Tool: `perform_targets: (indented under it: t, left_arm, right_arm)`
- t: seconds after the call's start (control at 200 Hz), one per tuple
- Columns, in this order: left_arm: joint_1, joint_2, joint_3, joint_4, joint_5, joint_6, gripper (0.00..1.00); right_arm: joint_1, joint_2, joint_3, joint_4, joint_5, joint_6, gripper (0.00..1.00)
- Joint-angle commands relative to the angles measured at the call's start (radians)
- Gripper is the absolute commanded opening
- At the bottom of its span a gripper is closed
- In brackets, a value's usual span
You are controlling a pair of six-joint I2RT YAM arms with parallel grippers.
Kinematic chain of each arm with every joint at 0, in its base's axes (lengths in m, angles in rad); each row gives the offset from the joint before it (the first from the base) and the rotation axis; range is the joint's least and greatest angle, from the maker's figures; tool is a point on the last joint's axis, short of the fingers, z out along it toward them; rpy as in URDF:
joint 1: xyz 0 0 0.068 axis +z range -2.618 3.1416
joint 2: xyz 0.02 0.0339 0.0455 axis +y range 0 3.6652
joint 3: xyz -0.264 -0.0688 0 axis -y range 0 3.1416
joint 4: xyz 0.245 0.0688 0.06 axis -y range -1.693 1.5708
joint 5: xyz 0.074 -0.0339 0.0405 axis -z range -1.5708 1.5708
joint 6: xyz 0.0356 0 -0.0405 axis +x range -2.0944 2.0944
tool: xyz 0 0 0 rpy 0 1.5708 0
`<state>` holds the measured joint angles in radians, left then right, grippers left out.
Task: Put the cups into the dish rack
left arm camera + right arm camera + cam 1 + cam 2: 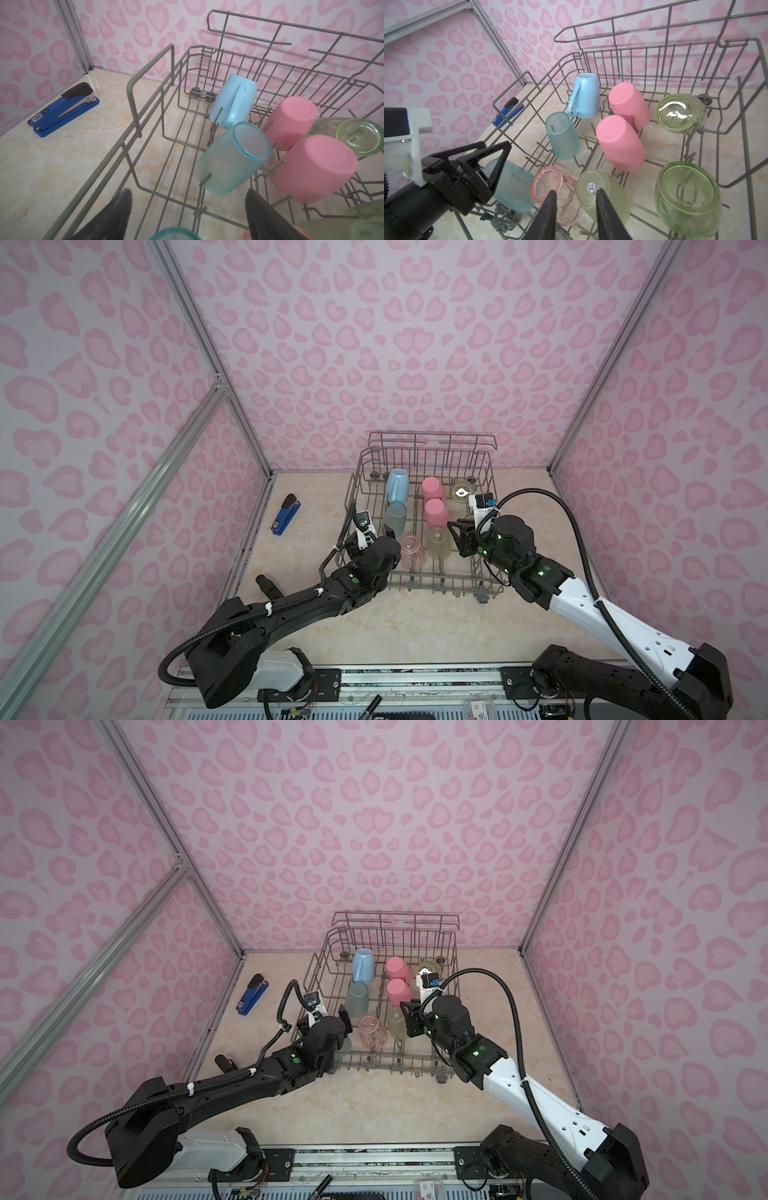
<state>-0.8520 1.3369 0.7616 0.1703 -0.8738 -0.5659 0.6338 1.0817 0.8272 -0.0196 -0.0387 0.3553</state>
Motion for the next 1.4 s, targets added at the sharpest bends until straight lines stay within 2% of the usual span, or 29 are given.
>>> perform_targets:
  t: [0.0,0.16,0.23,0.31,0.415,0.535,0.74,0.815,1.03,1.195,1.395]
  left_arm:
    - [0.000,-0.022,0.040,-0.032,0.035,0.041,0.90]
    - [0.003,-0.039,0.124,-0.116,0.106,0.090,0.99]
    - [0.007,-0.044,0.169,-0.163,0.136,0.108,0.98]
    - [0.024,-0.052,0.227,-0.222,0.185,0.111,0.96]
    - [0.052,-0.073,0.283,-0.258,0.253,0.123,0.97]
    - [0.111,-0.086,0.363,-0.309,0.314,0.127,0.97]
    - [0.248,-0.075,0.486,-0.376,0.369,0.182,0.97]
    - [0.312,-0.072,0.504,-0.395,0.381,0.181,0.97]
    - [0.535,-0.164,0.418,-0.358,0.371,0.182,0.97]
    - [0.730,-0.249,0.271,-0.350,0.388,0.061,0.97]
    - [0.842,-0.311,0.074,-0.286,0.317,0.022,0.97]
  right_arm:
    - [-0.002,0.001,0.000,0.023,-0.004,-0.004,0.33]
    - [-0.010,0.000,0.009,0.014,-0.003,-0.011,0.36]
    - [-0.016,-0.001,0.018,0.007,-0.001,-0.019,0.40]
    - [-0.025,-0.005,0.033,-0.004,0.013,-0.023,0.50]
    - [-0.048,-0.008,0.064,-0.030,0.034,-0.025,0.70]
    - [-0.077,-0.011,0.109,-0.069,0.080,-0.057,0.84]
    - [-0.195,-0.029,0.164,-0.087,0.100,-0.064,0.97]
    - [-0.251,-0.027,0.176,-0.087,0.117,-0.064,0.98]
    - [-0.434,-0.057,0.123,-0.043,0.180,-0.043,0.98]
    - [-0.611,-0.100,-0.009,0.051,0.199,-0.001,0.99]
    - [-0.739,-0.116,-0.234,0.233,0.311,0.036,0.98]
